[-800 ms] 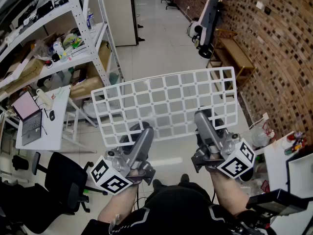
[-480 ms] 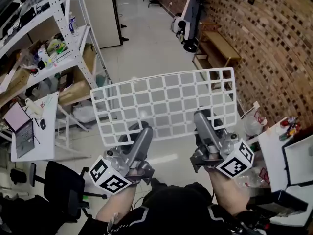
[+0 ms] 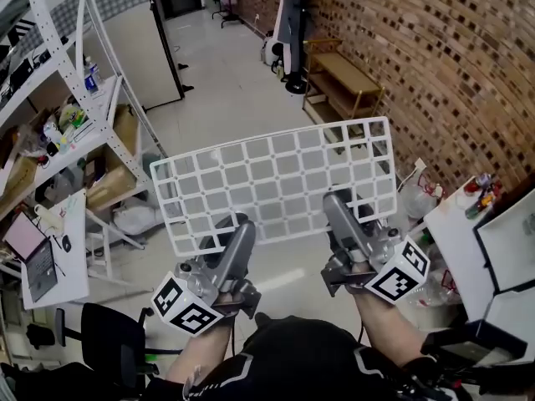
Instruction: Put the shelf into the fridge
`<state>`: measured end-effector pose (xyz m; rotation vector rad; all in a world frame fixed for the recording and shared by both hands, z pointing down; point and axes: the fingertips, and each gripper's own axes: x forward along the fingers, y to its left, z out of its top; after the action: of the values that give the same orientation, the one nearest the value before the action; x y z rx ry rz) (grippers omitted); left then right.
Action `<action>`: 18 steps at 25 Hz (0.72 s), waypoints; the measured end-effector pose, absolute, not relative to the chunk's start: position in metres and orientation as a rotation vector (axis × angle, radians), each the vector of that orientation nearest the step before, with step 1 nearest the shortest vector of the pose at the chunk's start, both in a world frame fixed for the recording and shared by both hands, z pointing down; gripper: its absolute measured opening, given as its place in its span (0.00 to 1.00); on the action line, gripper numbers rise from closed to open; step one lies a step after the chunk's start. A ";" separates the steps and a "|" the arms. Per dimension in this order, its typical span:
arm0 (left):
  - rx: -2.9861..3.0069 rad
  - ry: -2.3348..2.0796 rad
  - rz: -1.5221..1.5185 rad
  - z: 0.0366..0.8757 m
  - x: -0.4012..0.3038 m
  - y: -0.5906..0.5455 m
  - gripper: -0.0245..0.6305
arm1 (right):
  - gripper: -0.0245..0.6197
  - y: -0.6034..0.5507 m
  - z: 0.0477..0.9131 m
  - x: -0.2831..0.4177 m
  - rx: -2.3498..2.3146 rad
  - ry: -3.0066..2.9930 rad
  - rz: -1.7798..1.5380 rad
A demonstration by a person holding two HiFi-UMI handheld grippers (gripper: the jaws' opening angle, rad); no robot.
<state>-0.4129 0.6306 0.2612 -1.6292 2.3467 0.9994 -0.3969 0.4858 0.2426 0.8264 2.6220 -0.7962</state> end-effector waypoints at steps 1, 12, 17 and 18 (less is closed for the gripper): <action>-1.638 2.345 0.994 0.261 -0.409 0.622 0.16 | 0.20 0.478 0.242 -0.392 0.819 2.621 -0.800; -1.746 2.308 0.995 0.259 -0.360 0.533 0.16 | 0.20 0.391 0.242 -0.331 0.715 2.625 -0.768; -1.790 2.302 0.983 0.260 -0.331 0.500 0.16 | 0.20 0.359 0.244 -0.299 0.681 2.618 -0.781; -1.795 2.300 0.982 0.260 -0.325 0.494 0.16 | 0.20 0.353 0.244 -0.293 0.675 2.618 -0.782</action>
<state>-0.3252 0.4941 0.2598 -1.7950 2.3004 0.9825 -0.2927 0.3528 0.2443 0.6749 2.6182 -0.7817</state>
